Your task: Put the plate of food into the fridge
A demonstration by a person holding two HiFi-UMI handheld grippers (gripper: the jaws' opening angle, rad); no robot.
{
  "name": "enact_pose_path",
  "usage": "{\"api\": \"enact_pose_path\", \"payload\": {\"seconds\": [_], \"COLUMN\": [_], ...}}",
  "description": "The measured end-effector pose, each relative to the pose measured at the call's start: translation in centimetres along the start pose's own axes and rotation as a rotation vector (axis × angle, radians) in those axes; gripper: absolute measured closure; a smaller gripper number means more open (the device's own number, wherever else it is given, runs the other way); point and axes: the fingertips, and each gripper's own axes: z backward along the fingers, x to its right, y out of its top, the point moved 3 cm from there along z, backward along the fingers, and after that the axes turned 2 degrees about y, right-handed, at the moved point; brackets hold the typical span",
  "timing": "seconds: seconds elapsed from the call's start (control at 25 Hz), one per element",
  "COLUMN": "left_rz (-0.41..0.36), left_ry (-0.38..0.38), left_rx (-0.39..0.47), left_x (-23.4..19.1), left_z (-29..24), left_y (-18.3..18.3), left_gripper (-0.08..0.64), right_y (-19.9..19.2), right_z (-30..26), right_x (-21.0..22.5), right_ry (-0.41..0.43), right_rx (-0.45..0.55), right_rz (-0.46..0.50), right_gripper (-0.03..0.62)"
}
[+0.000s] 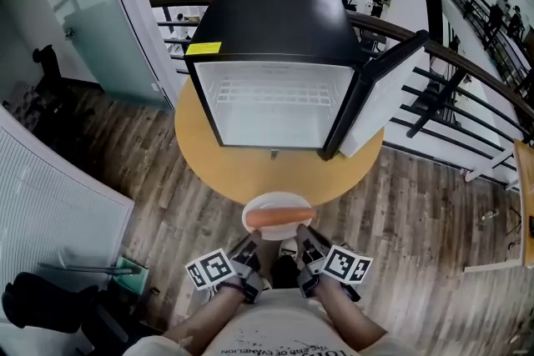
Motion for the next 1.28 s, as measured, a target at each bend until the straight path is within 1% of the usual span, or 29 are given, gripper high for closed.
{"api": "enact_pose_path", "payload": {"seconds": [0.24,0.4,0.68,0.84,1.0,1.16,1.28], "left_rz": [-0.013,-0.021,-0.015,-0.038,0.004,-0.028,-0.011], "left_ry": [0.000,0.000,-0.005,0.014,-0.006,0.004,-0.016], "left_rx": [0.020,0.042,0.088,0.088,0.088,0.068,0.051], "left_x": [1.8,2.7,4.2,4.7,4.9,5.2,5.4], "left_z": [-4.1,-6.1,-9.9,-10.9,-11.4,-11.5,-11.8], "left_y": [3.2,5.2,6.5,7.8,8.5,10.2,11.0], "left_gripper": [0.514,0.514,0.514,0.514,0.514,0.514,0.514], "right_y": [4.6,6.9,11.2,12.4,12.9,13.5,13.6], "right_z": [-3.3,-5.4,-7.3,-8.3,-9.0,-9.9,-10.4], "right_x": [0.5,0.5,1.8,1.9,1.6,0.7,0.2], "right_ry": [0.023,0.040,0.080,0.081,0.072,0.072,0.062], "right_rx": [-0.004,-0.016,-0.038,-0.046,-0.046,-0.027,-0.007], "right_rz": [0.002,0.007,0.021,0.007,0.000,-0.003,-0.009], "right_gripper": [0.529,0.528,0.529,0.529,0.529,0.529,0.529]}}
